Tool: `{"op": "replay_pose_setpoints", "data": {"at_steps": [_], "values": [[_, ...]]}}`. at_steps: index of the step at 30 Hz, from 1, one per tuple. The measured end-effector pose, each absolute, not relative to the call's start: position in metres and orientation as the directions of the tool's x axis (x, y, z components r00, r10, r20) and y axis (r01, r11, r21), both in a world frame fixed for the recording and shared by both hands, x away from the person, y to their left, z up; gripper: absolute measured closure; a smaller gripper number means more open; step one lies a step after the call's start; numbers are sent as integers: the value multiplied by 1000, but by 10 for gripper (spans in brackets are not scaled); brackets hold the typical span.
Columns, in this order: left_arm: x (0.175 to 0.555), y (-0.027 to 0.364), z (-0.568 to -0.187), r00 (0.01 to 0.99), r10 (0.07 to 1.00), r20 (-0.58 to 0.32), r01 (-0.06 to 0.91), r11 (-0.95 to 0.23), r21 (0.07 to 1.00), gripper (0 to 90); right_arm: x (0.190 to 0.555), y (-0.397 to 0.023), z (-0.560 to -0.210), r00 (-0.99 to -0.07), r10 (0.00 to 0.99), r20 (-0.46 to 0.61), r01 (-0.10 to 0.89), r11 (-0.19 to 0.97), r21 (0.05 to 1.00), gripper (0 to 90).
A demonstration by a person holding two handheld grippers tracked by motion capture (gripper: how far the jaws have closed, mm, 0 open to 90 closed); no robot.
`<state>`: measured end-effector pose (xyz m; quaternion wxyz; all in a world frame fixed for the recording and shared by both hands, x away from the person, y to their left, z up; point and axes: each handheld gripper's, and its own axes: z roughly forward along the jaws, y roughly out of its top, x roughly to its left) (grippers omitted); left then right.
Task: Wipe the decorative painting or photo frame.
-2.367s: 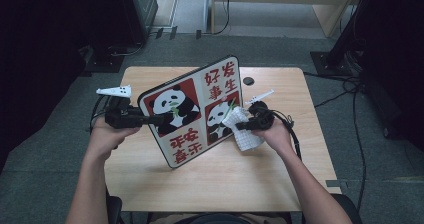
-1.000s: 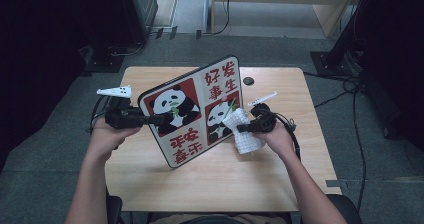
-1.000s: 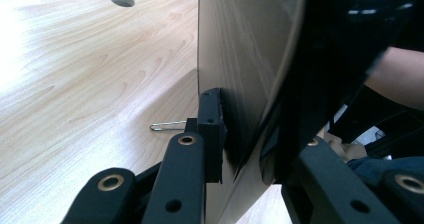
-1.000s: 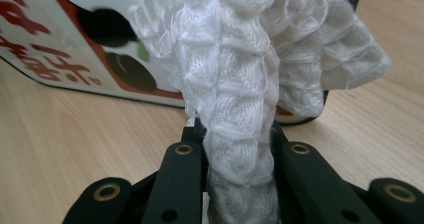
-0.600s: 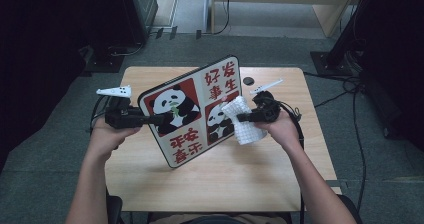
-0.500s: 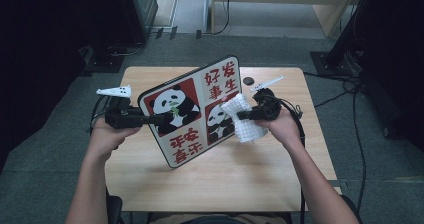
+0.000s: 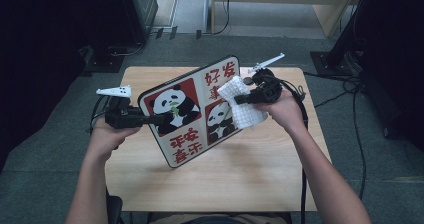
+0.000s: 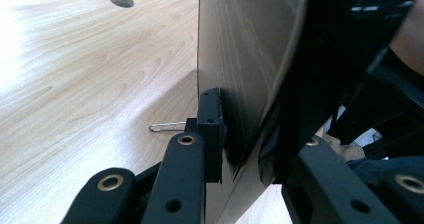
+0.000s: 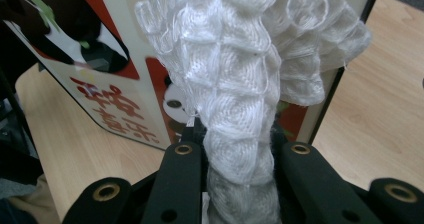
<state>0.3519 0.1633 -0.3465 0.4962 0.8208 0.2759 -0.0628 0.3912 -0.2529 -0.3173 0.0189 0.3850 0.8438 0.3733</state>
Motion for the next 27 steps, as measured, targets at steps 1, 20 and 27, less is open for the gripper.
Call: {"op": "replay_pose_setpoints", "data": {"at_steps": [1, 20, 27], "values": [[352, 163, -347, 839, 390, -379, 516, -353, 780, 767, 393, -252, -313, -705, 663, 253, 633, 427, 646, 783], [353, 163, -347, 834, 392, -388, 524, -347, 778, 766, 410, -224, -252, -732, 650, 202, 598, 472, 648, 784], [353, 164, -347, 835, 390, -388, 524, -348, 778, 766, 416, -210, -232, -753, 631, 186, 578, 498, 646, 784]]}}
